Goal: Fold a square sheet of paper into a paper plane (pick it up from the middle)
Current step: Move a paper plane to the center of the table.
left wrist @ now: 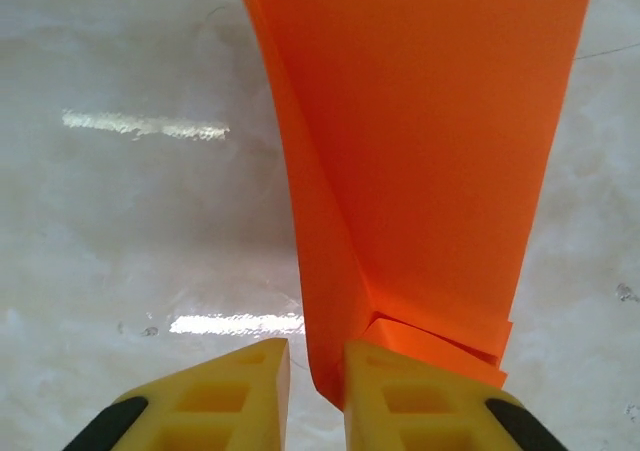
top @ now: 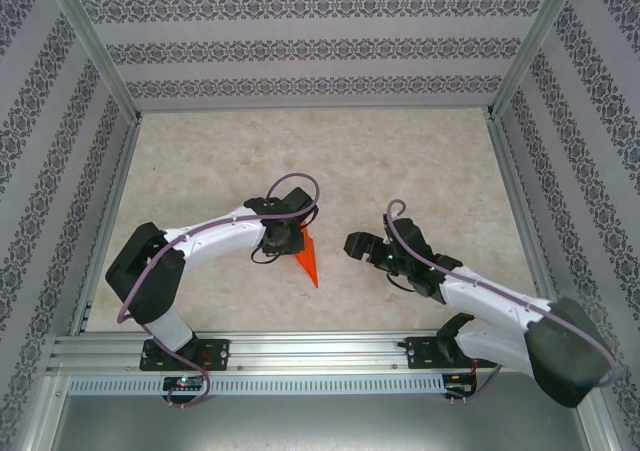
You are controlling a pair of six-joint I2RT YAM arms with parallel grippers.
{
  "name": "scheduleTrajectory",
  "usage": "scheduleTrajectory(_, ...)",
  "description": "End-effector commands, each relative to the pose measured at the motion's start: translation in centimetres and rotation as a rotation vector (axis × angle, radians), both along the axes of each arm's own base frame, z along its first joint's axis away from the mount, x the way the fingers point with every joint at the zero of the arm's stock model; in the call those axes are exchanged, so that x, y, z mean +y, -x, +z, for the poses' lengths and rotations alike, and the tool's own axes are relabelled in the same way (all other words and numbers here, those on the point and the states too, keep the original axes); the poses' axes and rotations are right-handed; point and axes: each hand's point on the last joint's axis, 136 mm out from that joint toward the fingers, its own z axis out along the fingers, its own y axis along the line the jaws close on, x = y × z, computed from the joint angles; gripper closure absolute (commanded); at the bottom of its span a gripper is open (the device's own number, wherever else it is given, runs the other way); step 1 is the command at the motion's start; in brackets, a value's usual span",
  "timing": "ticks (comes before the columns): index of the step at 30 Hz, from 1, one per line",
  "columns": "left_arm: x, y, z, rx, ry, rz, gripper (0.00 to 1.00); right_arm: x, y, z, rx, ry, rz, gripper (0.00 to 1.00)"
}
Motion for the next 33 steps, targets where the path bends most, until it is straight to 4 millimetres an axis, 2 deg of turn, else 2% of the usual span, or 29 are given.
scheduleTrajectory(1,0.3,-0.7,0.6,-0.042,0.031,0.024,0.81,3.6,-0.6,1.9,-0.014,-0.054,0.146,0.17)
scheduleTrajectory(6,0.7,-0.7,0.0,-0.046,0.063,0.032,1.0,7.6,-0.8,1.4,0.025,-0.026,0.278,0.33)
scheduleTrajectory(8,1.3,-0.6,-0.1,-0.046,0.053,0.035,1.0,9.2,-1.0,1.0,0.041,-0.002,0.319,0.41)
scheduleTrajectory(11,1.3,-0.6,-0.4,-0.049,0.093,0.022,1.0,11.4,-0.9,0.5,0.065,-0.01,0.374,0.44)
scheduleTrajectory(16,1.5,-0.6,-0.2,-0.062,0.124,0.008,1.0,12.9,-0.6,-0.9,0.101,-0.001,0.416,0.45)
scheduleTrajectory(19,1.6,-0.5,-0.6,-0.052,0.124,0.003,1.0,14.1,-0.2,-1.1,0.112,-0.03,0.455,0.46)
scheduleTrajectory(23,1.7,-0.5,-0.7,-0.052,0.124,-0.005,1.0,14.6,-0.1,-1.9,0.132,-0.003,0.47,0.47)
scheduleTrajectory(26,1.9,-0.6,-0.7,-0.054,0.121,-0.002,1.0,14.1,-0.3,-2.6,0.145,0.038,0.449,0.46)
scheduleTrajectory(33,2.3,-0.4,-0.8,-0.052,0.116,0.0,1.0,14.1,0.0,-2.4,0.131,0.054,0.481,0.45)
